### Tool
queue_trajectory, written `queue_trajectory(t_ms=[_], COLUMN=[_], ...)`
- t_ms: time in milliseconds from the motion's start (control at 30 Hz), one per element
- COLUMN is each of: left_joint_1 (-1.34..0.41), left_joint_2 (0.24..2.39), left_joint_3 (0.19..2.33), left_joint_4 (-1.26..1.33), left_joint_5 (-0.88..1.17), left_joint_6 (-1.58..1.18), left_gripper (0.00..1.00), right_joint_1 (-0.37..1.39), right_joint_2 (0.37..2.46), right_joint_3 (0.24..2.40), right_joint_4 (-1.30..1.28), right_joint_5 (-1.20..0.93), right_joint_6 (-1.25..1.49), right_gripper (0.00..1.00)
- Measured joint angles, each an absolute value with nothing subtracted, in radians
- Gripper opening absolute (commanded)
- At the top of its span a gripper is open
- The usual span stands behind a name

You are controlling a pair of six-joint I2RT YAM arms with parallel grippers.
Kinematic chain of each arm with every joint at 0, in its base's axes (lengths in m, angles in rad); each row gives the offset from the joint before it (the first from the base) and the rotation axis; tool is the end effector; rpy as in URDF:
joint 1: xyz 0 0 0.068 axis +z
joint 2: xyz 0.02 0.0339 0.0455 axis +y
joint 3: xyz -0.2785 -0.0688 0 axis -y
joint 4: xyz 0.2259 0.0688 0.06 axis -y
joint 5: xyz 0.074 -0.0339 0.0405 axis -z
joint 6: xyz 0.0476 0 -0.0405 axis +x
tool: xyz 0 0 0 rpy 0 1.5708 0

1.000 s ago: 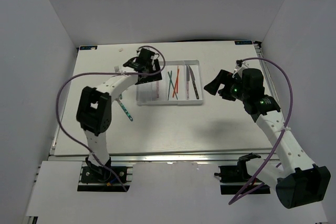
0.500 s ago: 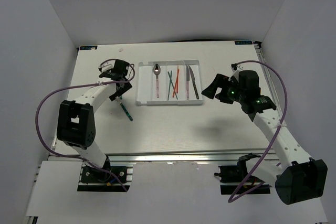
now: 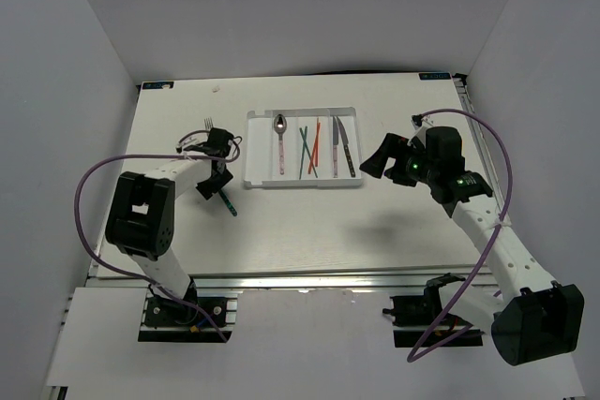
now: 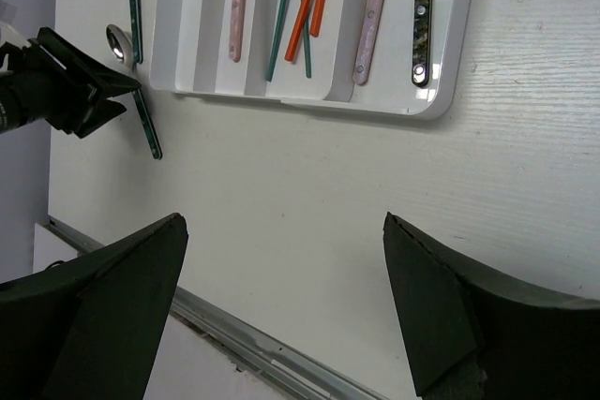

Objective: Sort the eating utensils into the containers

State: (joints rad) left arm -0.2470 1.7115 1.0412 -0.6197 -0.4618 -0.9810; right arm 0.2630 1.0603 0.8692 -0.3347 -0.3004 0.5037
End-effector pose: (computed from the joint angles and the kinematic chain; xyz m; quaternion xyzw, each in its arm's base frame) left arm 0.3016 -0.0542 0.1839 -0.3757 0.8882 0.1067 0.2419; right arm 0.2092 0.0709 0.3125 0.0287 0.8596 0.3048 0.4091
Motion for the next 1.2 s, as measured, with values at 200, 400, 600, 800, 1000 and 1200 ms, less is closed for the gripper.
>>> queue_trajectory(t_ms=[200,400,600,800,1000,1200], left_joint_1=[-0.247,-0.230,-0.208,-0.231,-0.366,-0.450], left_joint_2=[1.717,1.657,1.527,1.406,1.608,1.877], left_joint_3=[0.987,0.907,0.808,0.898,1.279,1.561], left_joint_4=[-0.580,-0.504,-0.515,-0.492,-0.492,-0.508], left_joint_5=[-0.455,-0.447,-0.429,-0.371,-0.326,-0.261], left_joint_6=[-0.992,-0.981,-0.913,-0.739,-0.567,-0.487], left_gripper=[0.33,0.00,0.00,0.00,0.00,0.00], right_joint_1=[0.263,0.263,0.263,0.263,0.263,0.263], right_joint_2=[1.060,1.056,1.042,1.042,1.047,1.047], right_joint_3=[0.869,0.869,0.869,0.869,0.869,0.869], right_joint_4=[-0.334,-0.335,-0.335,-0.334,-0.335,-0.348], right_joint_5=[-0.303,-0.307,-0.310,-0.310,-0.307,-0.289], right_joint_6=[0.504,0.503,0.499,0.498,0.496,0.480], right_gripper=[0.89,0.89,0.89,0.89,0.89,0.89])
